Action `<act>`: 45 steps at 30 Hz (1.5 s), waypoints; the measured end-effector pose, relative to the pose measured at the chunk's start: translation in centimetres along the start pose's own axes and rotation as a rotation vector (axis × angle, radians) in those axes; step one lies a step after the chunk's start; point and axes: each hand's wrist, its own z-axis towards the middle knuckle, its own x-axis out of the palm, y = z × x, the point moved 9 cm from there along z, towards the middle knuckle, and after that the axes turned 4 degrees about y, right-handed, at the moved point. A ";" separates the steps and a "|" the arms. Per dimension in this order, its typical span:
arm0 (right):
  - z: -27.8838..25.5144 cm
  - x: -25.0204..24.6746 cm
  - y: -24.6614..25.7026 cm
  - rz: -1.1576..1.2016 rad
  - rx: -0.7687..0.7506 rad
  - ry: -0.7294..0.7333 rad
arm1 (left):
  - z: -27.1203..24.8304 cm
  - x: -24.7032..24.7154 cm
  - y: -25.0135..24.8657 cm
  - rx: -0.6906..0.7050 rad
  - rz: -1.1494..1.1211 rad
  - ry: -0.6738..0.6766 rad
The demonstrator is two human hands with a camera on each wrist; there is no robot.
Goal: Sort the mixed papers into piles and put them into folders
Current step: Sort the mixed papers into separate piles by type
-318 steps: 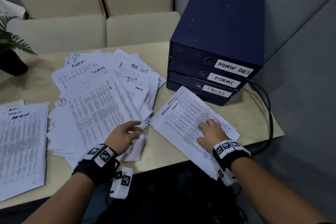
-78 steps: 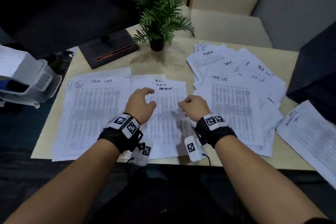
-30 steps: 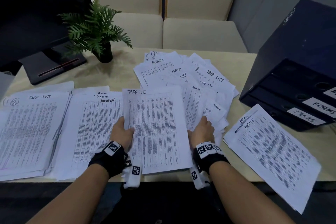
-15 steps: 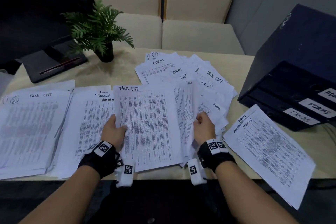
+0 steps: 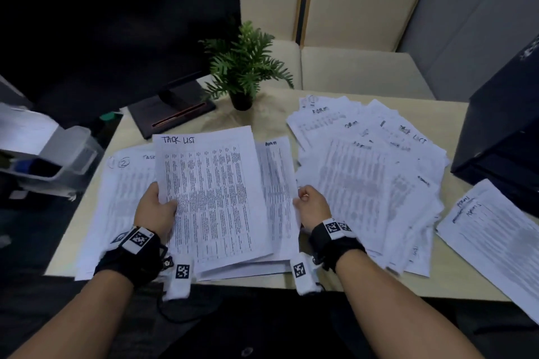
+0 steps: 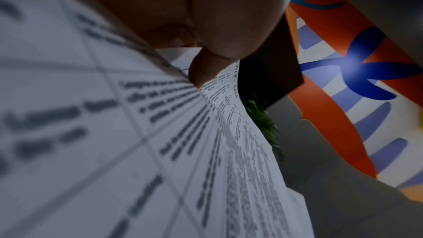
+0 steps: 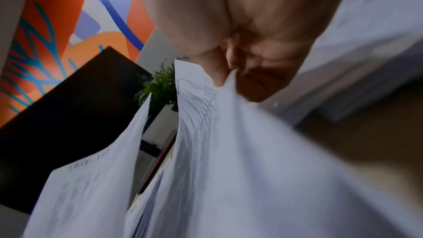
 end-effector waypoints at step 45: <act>-0.4 -17.2 -10.9 -0.263 0.272 -0.142 | -7.7 31.4 -8.2 0.193 0.688 0.593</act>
